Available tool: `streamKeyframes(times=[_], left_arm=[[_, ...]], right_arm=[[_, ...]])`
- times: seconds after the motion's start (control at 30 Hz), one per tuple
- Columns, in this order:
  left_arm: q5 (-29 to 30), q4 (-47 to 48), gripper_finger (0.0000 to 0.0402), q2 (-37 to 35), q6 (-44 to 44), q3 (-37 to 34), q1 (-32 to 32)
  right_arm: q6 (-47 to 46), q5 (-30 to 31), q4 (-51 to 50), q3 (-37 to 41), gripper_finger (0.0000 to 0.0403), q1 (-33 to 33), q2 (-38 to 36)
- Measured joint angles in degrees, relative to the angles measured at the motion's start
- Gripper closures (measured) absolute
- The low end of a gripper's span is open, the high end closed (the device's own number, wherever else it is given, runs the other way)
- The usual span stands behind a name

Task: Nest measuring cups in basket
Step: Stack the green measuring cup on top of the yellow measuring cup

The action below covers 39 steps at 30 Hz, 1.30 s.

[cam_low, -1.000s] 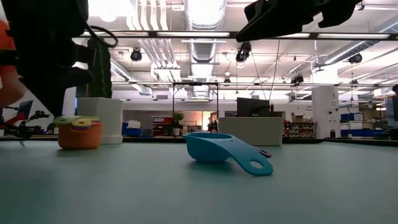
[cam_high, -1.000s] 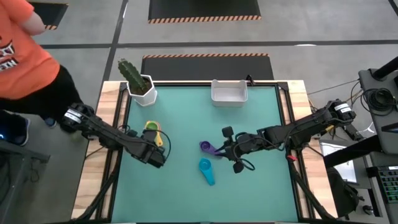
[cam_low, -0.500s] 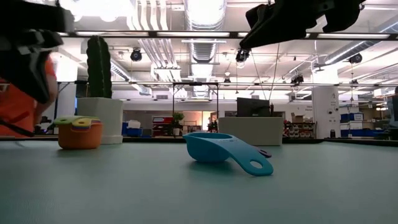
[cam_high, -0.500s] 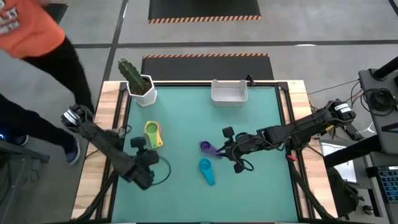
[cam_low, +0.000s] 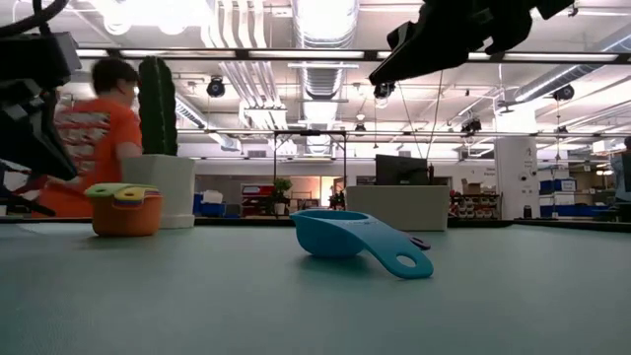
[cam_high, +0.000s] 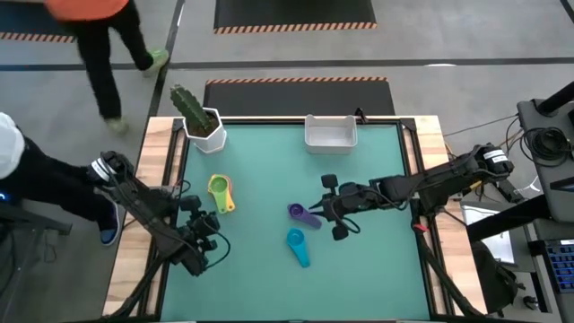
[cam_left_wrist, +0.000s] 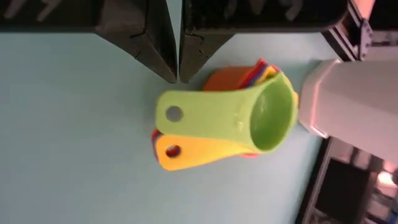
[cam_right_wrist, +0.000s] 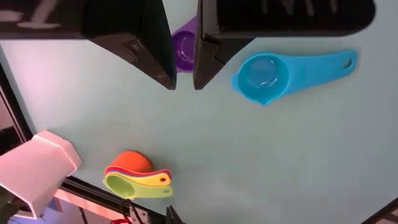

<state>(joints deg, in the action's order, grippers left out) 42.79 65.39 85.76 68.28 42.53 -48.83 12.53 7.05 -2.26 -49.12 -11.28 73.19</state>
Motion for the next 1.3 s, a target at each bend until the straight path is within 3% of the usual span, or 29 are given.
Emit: streamKeyframes(times=[0.53, 1.1, 1.3], left_arm=[[2.8, -10.8, 0.0402, 0.0, -1.5, -5.5, 1.1], [2.7, -10.6, 0.0401, 0.0, -1.5, -3.5, 1.6], [0.0, -7.4, 0.0402, 0.1, -1.5, -2.7, 1.6]], right_arm=[[1.6, 0.0, -0.4, 0.0, 0.0360, 0.6, 0.0], [1.6, 0.1, -0.5, 0.0, 0.0360, 0.6, 0.0], [1.6, 0.1, -0.5, 0.0, 0.0360, 0.6, 0.0]])
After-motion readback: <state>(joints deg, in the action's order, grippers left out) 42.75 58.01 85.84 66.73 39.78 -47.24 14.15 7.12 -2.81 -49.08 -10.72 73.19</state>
